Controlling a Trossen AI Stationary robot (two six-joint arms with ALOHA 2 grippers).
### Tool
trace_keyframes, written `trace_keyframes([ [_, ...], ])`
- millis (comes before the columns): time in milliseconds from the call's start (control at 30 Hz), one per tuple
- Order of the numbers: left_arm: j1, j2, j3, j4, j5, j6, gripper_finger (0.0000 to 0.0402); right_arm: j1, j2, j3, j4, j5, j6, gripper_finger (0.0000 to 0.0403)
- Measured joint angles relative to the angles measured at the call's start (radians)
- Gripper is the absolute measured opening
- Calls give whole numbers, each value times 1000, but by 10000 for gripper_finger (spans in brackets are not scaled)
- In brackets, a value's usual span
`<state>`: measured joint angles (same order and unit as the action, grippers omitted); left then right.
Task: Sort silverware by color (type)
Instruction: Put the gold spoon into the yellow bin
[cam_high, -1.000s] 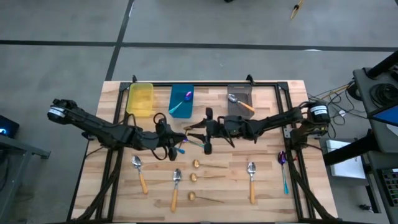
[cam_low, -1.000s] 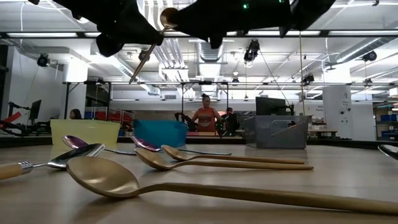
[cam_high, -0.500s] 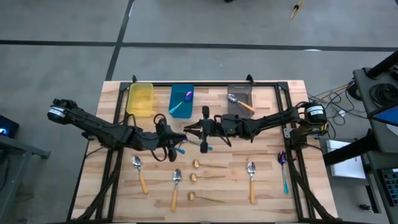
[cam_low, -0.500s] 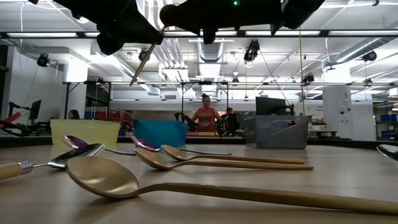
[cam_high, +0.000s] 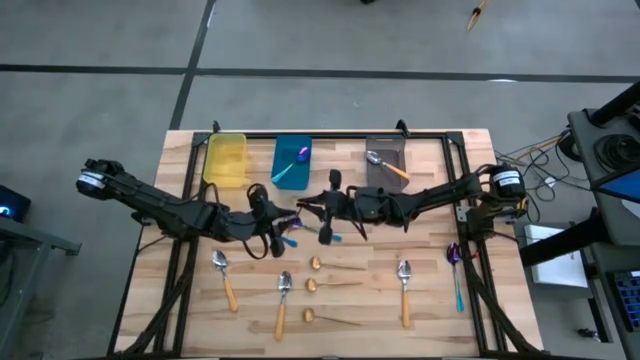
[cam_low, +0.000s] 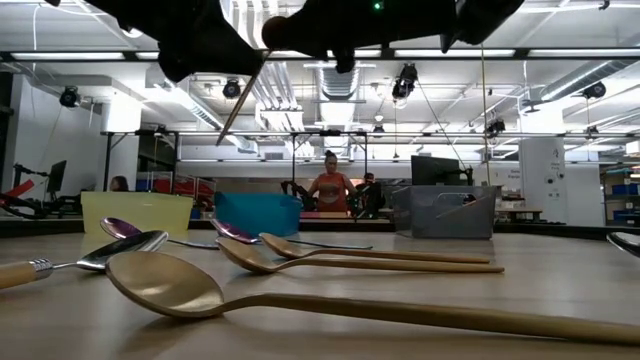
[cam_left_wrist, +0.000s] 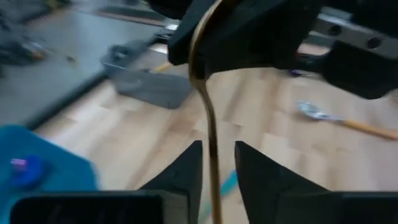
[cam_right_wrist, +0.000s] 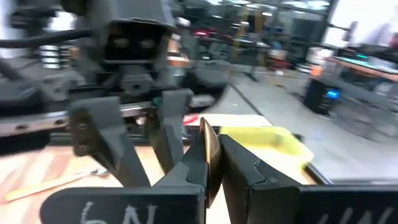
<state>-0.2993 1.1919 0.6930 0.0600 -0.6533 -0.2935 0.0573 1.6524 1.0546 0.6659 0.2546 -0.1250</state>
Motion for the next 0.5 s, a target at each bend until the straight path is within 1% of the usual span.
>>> trace_keyframes([
  [100, 0, 0, 0, 0, -131, 78, 112, 11, 0, 0, 0, 122, 43, 13],
  [167, 2, 0, 0, 0, -196, 118, 127, 17, 0, 0, 0, 205, 60, 13],
  [233, 10, 0, 0, 2, -218, 128, 140, 22, 0, 0, 6, 267, 62, 13],
  [300, 19, 2, 0, 13, -219, 122, 148, 29, 0, 0, 21, 312, 63, 13],
  [400, 29, 33, 0, 69, -220, 119, 150, 32, 0, -1, 46, 332, 72, 13],
  [500, 29, 86, 0, 166, -214, 157, 146, 32, 1, -1, 54, 333, 90, 13],
])
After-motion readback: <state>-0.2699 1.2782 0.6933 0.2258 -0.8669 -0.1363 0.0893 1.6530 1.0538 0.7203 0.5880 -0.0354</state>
